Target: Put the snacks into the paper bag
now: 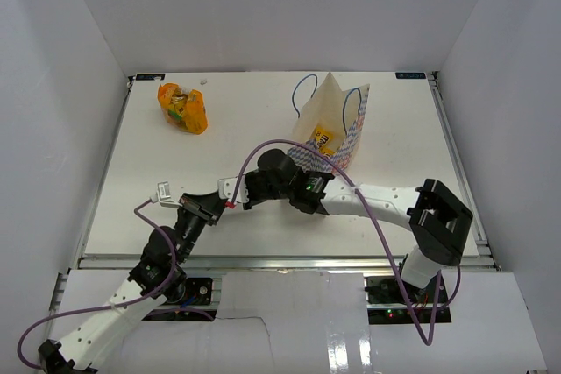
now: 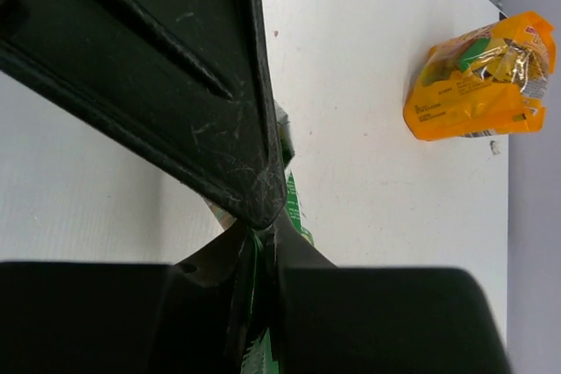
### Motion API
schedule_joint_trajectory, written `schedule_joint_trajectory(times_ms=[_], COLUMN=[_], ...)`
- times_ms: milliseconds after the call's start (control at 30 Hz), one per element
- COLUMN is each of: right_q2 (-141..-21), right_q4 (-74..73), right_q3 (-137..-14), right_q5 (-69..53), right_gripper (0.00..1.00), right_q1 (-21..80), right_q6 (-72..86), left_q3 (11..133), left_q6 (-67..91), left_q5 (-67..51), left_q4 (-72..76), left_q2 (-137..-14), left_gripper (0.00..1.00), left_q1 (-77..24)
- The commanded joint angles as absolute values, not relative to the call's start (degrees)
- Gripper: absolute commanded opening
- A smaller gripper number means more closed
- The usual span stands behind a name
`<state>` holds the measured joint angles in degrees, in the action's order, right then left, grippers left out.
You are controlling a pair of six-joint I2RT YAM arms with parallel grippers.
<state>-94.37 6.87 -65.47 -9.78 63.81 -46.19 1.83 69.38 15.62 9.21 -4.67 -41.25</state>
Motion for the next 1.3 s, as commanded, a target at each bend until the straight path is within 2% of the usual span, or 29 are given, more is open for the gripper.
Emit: schedule_joint_trajectory(times_ms=[0,33,67,100,133,167,200,267,533,700,1000,1267], right_q2=[-93.25,-92.90,-92.12,-91.67,-90.63,-89.92,-89.30,-87.20,-80.78,-75.86,-68.30,-67.15], right_q4=[5.54,5.10,4.92,4.49,4.05,3.78,3.69,3.08,-1.91,-9.56,-20.74,-20.92], right_q3=[-68.03,-68.20,-68.29,-68.38,-68.81,-68.91,-69.08,-70.05,-83.12,-89.54,-90.88,-84.46], right_q5=[-12.48,-12.74,-13.61,-14.06,-14.41,-15.89,-16.52,-18.71,-28.89,-31.11,-26.55,-19.43], right_gripper=[0.08,0.08,0.08,0.08,0.08,0.08,0.08,0.08,0.08,0.08,0.08,0.08], right_q1=[62.23,61.53,61.18,60.91,60.30,59.94,59.59,58.71,53.62,50.90,38.43,35.69], right_q6=[-46.58,-46.23,-45.80,-45.62,-45.62,-45.53,-45.35,-45.53,-42.81,-52.51,-64.86,-74.09], left_q3=[1.75,2.54,5.94,8.15,10.52,15.16,17.38,21.25,34.45,34.98,34.72,32.52], left_q6=[68.73,68.64,68.73,68.21,67.07,65.32,64.26,61.97,58.01,57.83,56.60,59.06], left_q5=[15.47,15.82,17.82,18.71,19.59,21.69,22.67,24.42,33.47,34.45,36.03,35.95], left_q4=[11.43,10.38,5.67,3.10,0.73,-4.52,-6.40,-10.00,-21.43,-21.88,-23.20,-23.73], left_q2=[-3.52,-3.43,-3.34,-3.43,-3.43,-3.78,-3.87,-4.30,-9.66,-11.42,-11.16,-10.46], left_gripper=[0.00,0.04,0.18,0.35,0.65,0.75,0.82,0.89,0.93,0.95,0.96,0.96], left_q1=[-41.22,-41.22,-41.31,-41.31,-41.22,-41.22,-41.31,-41.31,-41.31,-41.31,-41.31,-41.31])
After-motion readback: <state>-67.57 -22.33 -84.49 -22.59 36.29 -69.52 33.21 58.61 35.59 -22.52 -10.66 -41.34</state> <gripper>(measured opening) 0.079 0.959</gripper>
